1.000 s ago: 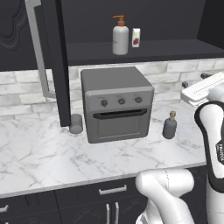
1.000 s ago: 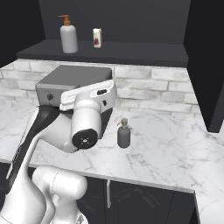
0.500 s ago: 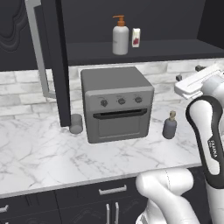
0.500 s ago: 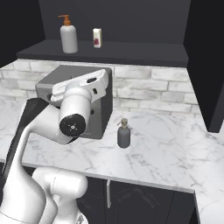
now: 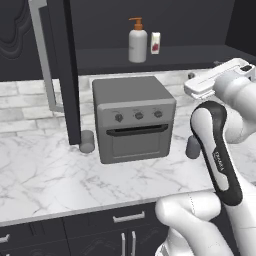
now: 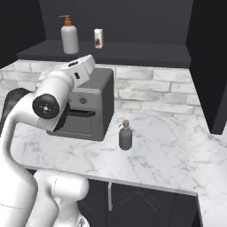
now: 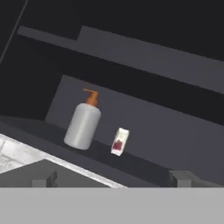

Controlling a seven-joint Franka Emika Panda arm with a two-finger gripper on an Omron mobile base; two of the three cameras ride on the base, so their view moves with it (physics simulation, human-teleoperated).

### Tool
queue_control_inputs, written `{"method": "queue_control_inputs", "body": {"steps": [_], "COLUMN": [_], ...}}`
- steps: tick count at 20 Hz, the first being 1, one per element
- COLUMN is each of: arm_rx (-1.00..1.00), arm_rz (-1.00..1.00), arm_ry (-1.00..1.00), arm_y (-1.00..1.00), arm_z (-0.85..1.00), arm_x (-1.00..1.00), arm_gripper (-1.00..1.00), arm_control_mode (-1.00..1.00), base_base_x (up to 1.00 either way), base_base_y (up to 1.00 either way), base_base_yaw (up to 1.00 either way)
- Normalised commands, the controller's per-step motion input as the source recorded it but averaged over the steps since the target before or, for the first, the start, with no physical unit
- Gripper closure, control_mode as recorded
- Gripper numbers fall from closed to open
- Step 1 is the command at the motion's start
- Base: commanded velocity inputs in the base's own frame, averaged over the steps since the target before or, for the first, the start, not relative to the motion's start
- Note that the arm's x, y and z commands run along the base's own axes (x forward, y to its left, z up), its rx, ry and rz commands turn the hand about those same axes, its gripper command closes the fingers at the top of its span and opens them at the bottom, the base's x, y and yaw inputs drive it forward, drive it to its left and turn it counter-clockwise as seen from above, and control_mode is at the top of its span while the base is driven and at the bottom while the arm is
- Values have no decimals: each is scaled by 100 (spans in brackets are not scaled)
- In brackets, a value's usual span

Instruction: Pick the soap dispenser and soap dispenser from the cabinet and place them on the counter.

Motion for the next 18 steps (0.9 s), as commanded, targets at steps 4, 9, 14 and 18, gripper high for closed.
{"method": "queue_control_inputs", "body": {"steps": [4, 9, 14, 18], "arm_rx": [-9, -6, 0, 2], "arm_rz": [-1, 0, 1, -2], "arm_ry": [12, 25, 11, 2], "arm_y": [62, 33, 3, 2], "arm_z": [37, 37, 16, 5], "arm_x": [22, 18, 5, 0], "arm_gripper": [-100, -100, -100, -100], "arm_control_mode": [-100, -100, -100, -100], "base_base_x": [0, 0, 0, 0], "base_base_y": [0, 0, 0, 0], "base_base_yaw": [0, 0, 0, 0]}}
